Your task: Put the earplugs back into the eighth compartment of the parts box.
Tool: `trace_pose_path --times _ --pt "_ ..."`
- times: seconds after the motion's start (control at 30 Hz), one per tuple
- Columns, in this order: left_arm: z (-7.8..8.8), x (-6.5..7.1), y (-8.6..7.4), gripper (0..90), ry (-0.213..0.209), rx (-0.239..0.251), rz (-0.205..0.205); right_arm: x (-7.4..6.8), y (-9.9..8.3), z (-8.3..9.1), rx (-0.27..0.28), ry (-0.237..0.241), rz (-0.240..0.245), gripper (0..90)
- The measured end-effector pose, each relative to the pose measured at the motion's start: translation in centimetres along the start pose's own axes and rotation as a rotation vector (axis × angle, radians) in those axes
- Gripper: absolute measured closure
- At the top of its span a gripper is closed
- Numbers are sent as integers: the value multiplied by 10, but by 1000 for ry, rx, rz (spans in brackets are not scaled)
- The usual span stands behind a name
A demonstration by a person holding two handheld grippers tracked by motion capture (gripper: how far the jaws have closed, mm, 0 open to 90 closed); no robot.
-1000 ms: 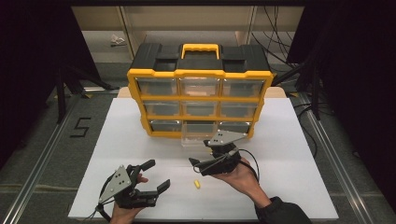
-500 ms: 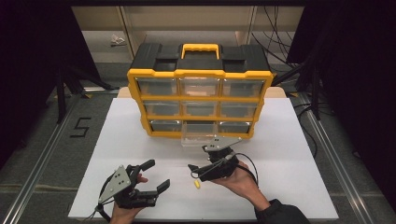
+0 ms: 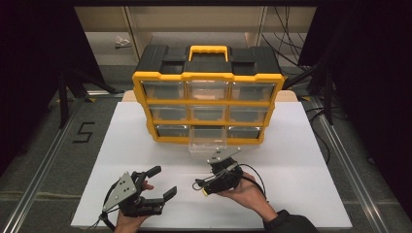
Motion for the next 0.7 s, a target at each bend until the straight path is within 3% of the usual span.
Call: trace_pose_path --times 0.23,0.4,0.7 --pt "0 0 0 156 -1 0 0 1 -11 -8 -63 13 -10 282" --pt "0 0 0 158 -1 1 1 0 -21 -15 -113 21 16 303" --pt "0 0 0 158 0 1 -1 -2 -35 -25 -193 23 13 343"
Point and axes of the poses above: each handheld gripper's, and its own axes: z roughly backward along the jaws, y roughly out of its top, x roughly to its right, the point moved 10 cm from there along -z, roughly forward along the jaws, and after that the axes turned 6 degrees about y, right-handed, at the moved point
